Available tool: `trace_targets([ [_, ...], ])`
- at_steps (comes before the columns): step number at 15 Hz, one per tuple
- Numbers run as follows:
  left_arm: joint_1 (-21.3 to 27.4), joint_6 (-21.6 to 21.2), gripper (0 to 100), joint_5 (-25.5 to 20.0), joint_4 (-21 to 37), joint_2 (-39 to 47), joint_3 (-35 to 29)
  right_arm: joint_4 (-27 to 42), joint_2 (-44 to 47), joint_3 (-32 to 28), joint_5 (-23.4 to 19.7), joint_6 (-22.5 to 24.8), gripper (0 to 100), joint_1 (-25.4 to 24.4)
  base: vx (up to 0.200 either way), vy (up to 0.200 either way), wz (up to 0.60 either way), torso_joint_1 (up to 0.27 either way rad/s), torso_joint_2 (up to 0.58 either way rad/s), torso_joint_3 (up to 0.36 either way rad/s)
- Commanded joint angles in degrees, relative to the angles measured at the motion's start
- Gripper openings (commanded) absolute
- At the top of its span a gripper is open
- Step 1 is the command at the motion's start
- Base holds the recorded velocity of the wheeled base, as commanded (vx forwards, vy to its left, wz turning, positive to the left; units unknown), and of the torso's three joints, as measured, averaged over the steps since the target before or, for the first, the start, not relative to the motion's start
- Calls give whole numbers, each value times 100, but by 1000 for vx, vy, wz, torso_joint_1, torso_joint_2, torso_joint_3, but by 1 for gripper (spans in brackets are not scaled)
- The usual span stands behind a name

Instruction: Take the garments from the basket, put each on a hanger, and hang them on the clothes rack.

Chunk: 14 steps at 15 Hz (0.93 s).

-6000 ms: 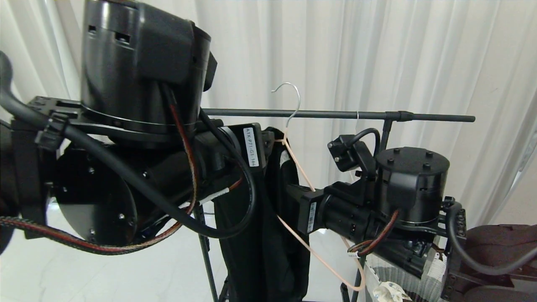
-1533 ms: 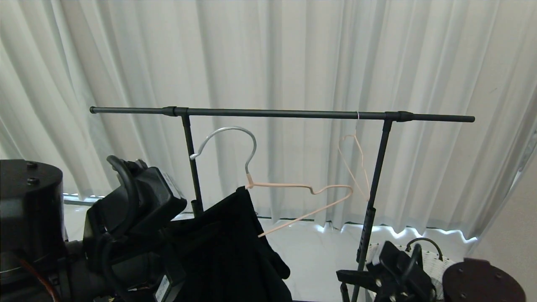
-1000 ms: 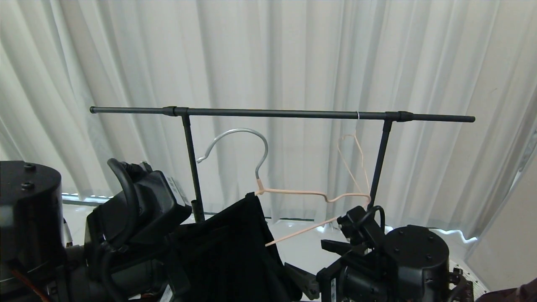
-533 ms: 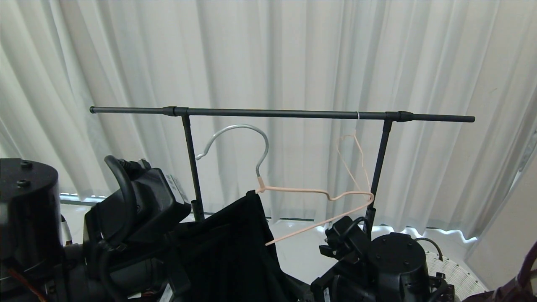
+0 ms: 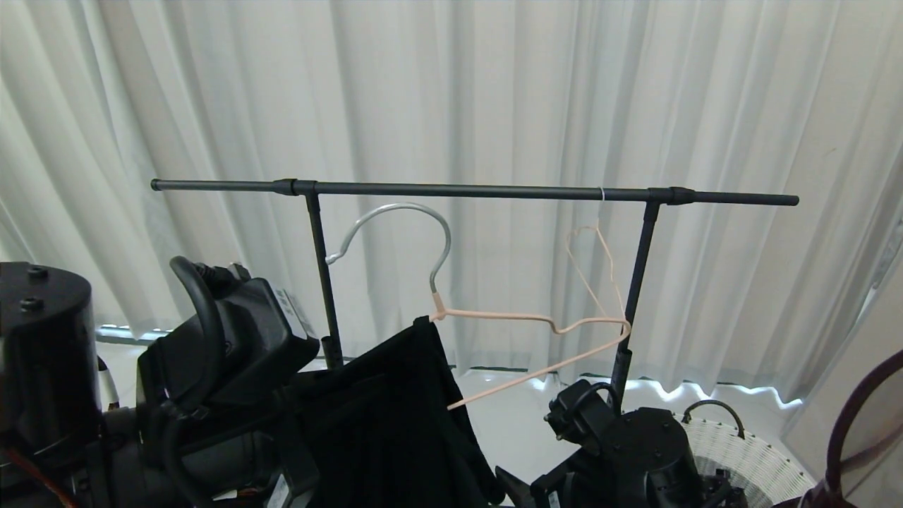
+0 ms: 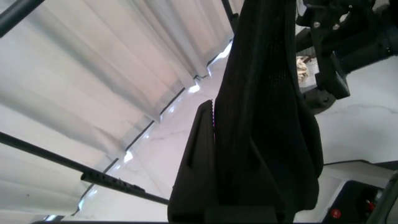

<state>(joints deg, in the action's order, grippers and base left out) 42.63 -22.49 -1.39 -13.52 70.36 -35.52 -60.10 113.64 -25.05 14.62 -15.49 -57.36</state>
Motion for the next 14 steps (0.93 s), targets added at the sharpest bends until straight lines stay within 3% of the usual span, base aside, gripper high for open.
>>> trace_targets([
  [1,-18,-1,0,-2,-2,-14,19,-2,35,88,15,55,100,146,0,0,0,0,0,0],
  [3,-132,-1,0,7,-2,-5,72,-46,-211,106,-38,82,100,243,0,0,0,0,0,0],
  [7,-378,8,0,7,-2,21,160,-46,-861,185,-688,134,100,58,0,0,0,0,0,0],
  [10,-369,113,0,7,-2,-5,151,-46,-975,290,-741,424,100,-206,0,0,0,0,0,0],
  [14,-53,105,0,7,-2,-32,133,-46,-457,-52,-706,618,100,-267,0,0,0,0,0,0],
])
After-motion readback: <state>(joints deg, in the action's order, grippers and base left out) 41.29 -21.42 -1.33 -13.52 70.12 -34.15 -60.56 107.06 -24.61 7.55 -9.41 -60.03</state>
